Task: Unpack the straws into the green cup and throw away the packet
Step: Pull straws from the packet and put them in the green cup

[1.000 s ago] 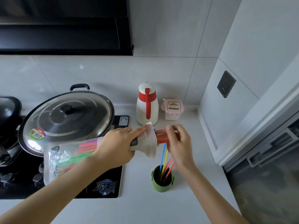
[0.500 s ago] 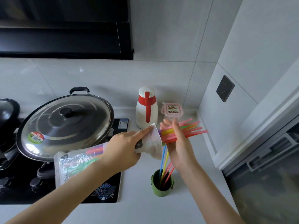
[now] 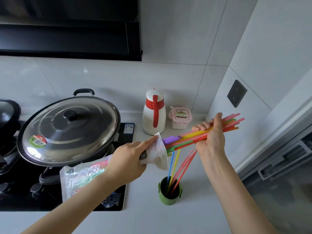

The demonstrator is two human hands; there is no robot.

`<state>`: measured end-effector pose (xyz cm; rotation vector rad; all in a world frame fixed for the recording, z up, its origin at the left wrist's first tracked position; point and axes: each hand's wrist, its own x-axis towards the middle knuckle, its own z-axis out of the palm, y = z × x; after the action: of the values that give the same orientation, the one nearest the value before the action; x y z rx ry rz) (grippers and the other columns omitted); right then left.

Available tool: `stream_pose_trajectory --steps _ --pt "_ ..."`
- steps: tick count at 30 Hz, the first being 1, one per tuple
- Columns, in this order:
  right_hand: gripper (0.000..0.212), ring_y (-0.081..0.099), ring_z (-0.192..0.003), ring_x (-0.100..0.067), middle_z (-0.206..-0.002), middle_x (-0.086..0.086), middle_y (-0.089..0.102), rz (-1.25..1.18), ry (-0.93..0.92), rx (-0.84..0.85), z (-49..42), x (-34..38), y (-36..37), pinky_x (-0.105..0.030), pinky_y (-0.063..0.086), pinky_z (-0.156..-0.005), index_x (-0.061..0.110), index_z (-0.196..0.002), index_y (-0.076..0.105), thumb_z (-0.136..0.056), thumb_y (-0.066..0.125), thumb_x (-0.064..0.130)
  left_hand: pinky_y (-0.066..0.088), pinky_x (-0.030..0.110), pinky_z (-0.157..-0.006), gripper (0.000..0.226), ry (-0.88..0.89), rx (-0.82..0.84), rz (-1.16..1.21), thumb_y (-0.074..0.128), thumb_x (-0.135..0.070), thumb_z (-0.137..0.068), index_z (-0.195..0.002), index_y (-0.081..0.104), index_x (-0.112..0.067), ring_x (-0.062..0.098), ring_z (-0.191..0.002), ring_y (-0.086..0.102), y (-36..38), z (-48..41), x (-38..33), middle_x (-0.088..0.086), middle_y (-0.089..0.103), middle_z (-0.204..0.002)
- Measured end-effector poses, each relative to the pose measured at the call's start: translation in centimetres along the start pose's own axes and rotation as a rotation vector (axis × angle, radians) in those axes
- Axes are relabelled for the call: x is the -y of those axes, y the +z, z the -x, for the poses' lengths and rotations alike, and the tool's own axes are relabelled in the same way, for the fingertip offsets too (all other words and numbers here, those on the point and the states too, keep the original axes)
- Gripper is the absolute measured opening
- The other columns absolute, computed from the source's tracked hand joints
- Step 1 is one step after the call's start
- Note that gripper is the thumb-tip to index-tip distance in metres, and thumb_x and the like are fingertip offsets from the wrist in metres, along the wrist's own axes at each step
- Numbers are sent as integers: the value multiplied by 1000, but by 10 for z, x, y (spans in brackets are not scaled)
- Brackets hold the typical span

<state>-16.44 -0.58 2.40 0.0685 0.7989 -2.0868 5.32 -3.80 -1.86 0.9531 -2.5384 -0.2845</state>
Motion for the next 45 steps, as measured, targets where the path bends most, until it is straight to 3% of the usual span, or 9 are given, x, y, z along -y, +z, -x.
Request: stream_pose_trajectory --steps 6,10,15,21,26,29,33,41,45 --pt "46 28 -32 -6 -38 9 29 94 -59 58 4 1 10 -17 29 -38 20 -54 36 -89 58 42 51 31 -50 86 2 -42 30 73 -20 -65 -137 28 -32 19 -59 55 3 -2 -9 -1 62 -74" --pt "49 23 -32 -7 -38 8 25 227 -144 184 14 12 45 -19 25 -37 21 -52 32 -89 59 36 48 27 -59 92 11 -124 51 79 -28 -60 -138 31 -26 21 -68 59 1 -7 -15 2 66 -87" --pt "45 23 -31 -7 -37 8 25 266 -207 353 15 44 95 -19 23 -37 20 -54 35 -90 58 35 52 34 -62 95 -73 -289 134 80 -25 -59 -138 27 -24 26 -77 61 -10 -21 -17 7 66 -96" --pt "47 24 -32 -8 -38 7 25 259 -342 394 20 67 119 -20 25 -38 20 -53 34 -90 59 34 42 29 -61 98 -79 -303 109 81 -28 -60 -140 25 -26 28 -77 61 -17 -28 -12 8 65 -96" --pt "49 22 -34 -8 -39 8 22 190 -380 322 19 93 119 -20 23 -39 21 -53 30 -90 58 34 41 28 -65 90 -160 -239 166 74 -26 -70 -142 21 -28 26 -82 59 -18 -25 -5 8 63 -103" --pt "48 22 -36 -9 -41 8 21 153 -420 271 17 108 107 -20 24 -39 20 -53 32 -90 59 34 36 26 -62 82 -248 -223 191 72 -23 -72 -140 27 -29 26 -80 60 -18 -20 7 6 65 -100" --pt "47 23 -38 -9 -43 7 23 212 -426 222 16 109 73 -21 26 -40 21 -53 33 -88 61 36 40 28 -61 78 -279 -188 177 73 -17 -72 -139 33 -26 23 -65 52 -20 -13 17 9 67 -89" --pt "51 26 -34 -10 -36 8 30 747 -341 325 23 -2 -31 -23 26 -41 17 -47 33 -93 56 20 44 30 -63 82 -265 -98 110 74 -21 -70 -139 31 -26 32 -74 62 -16 -1 19 8 66 -87" --pt "48 29 -39 -13 -40 7 32 906 -307 288 14 -33 -61 -28 27 -45 20 -48 35 -86 63 29 40 26 -62 83 -257 -87 104 74 -22 -69 -140 31 -27 28 -73 61 -15 2 18 7 67 -91"
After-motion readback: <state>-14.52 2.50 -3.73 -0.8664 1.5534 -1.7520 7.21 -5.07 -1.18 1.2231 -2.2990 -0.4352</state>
